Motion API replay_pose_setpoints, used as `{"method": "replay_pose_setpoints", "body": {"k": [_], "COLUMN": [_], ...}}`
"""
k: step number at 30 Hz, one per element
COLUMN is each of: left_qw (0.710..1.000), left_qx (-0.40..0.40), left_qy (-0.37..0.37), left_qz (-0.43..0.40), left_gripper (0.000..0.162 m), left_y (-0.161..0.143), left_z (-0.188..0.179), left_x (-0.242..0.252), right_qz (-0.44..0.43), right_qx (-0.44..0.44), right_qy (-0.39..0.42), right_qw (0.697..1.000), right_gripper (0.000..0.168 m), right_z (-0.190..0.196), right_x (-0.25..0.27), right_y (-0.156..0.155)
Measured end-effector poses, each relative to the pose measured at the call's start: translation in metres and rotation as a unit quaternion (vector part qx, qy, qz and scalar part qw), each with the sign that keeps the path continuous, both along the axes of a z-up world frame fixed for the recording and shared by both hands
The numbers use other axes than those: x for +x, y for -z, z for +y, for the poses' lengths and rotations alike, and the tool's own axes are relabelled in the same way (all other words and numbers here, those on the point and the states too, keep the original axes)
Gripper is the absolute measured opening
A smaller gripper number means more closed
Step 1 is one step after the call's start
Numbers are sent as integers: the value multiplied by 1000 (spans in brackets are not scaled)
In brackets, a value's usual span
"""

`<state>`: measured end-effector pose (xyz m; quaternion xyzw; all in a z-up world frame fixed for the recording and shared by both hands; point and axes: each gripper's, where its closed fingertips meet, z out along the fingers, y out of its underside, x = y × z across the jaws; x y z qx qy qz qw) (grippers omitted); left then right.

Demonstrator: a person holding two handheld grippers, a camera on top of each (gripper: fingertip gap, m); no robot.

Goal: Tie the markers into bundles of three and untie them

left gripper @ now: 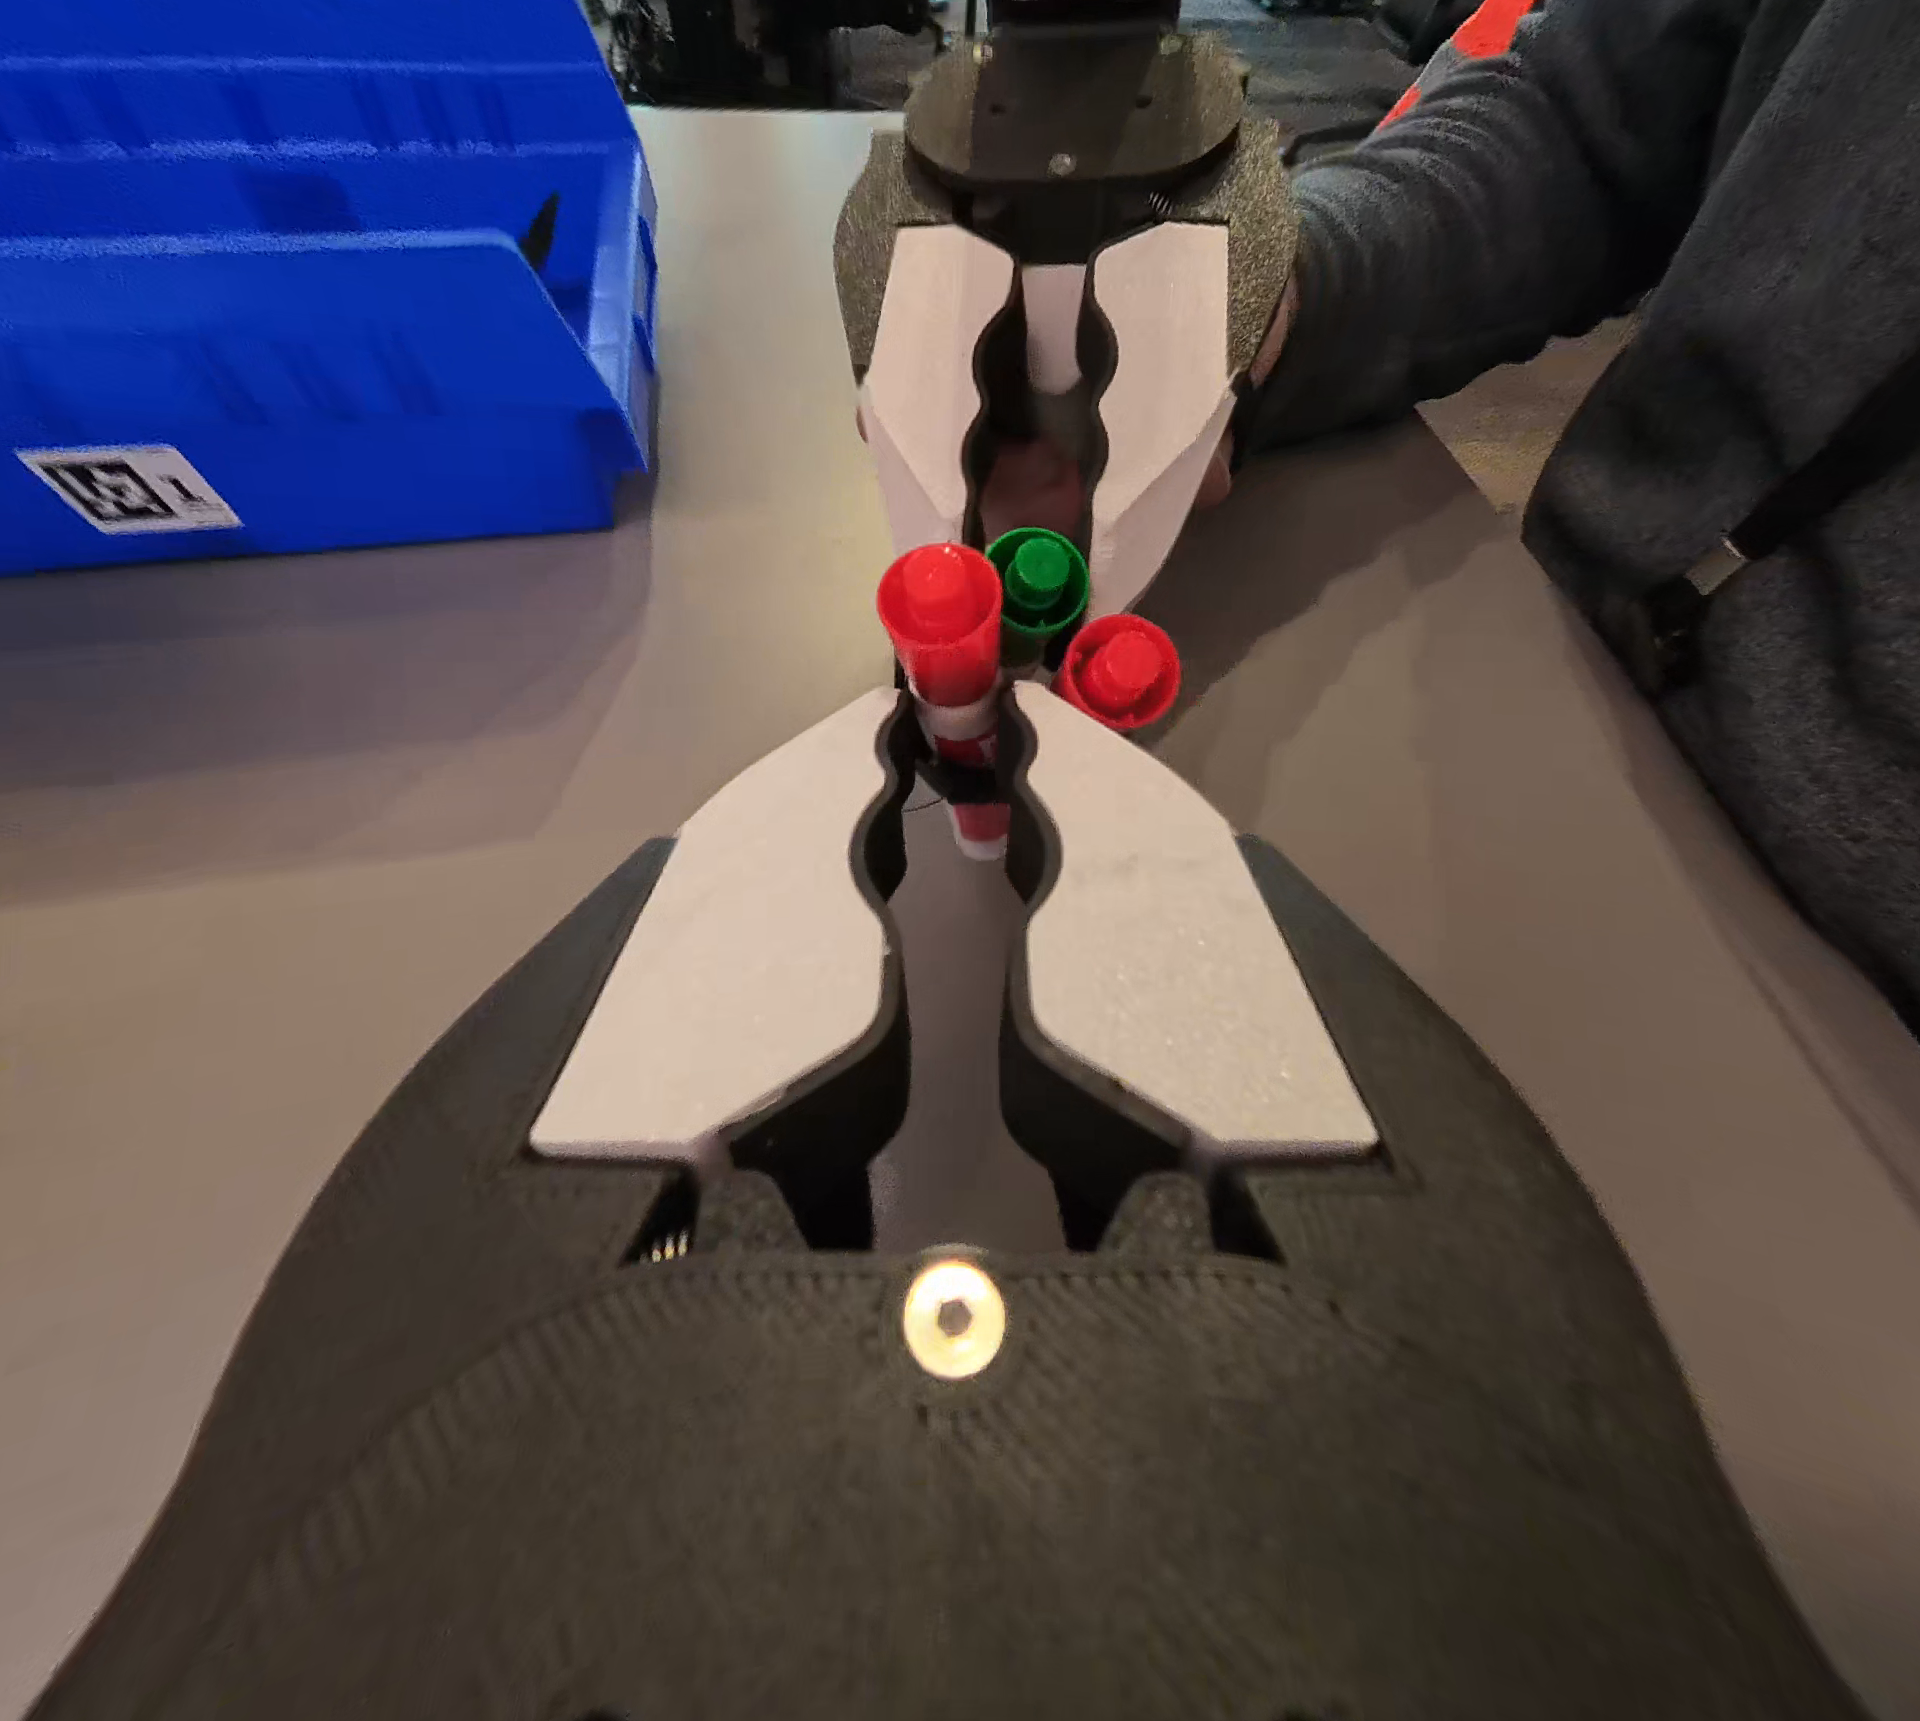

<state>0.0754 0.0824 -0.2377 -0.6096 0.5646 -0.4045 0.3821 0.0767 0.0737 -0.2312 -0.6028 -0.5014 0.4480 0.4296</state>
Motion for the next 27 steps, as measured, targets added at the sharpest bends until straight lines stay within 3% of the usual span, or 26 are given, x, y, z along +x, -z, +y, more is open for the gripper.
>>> {"method": "replay_pose_setpoints", "body": {"k": [2, 6, 13, 18, 27], "left_qw": [1000, 994, 997, 997, 991], "left_qx": [18, 72, 62, 31, -27], "left_qy": [-6, -15, -49, -51, -93], "left_qz": [21, 83, -18, -46, -93], "left_gripper": [13, 13, 12, 13, 33], "left_y": [-12, -16, -13, -10, -4], "left_z": [3, 4, 4, 1, -4], "left_x": [2, 4, -7, -18, -55], "right_qz": [33, 15, -42, -81, -108], "right_qx": [-6, -19, 12, 33, 27], "right_qy": [16, 18, 32, 49, 42], "right_qw": [999, 1000, 999, 995, 993], "right_gripper": [17, 17, 17, 16, 16], "right_z": [2, -2, 0, -7, -4], "right_x": [2, -2, -12, -22, -42], "right_y": [-7, 8, 9, 7, 6]}}
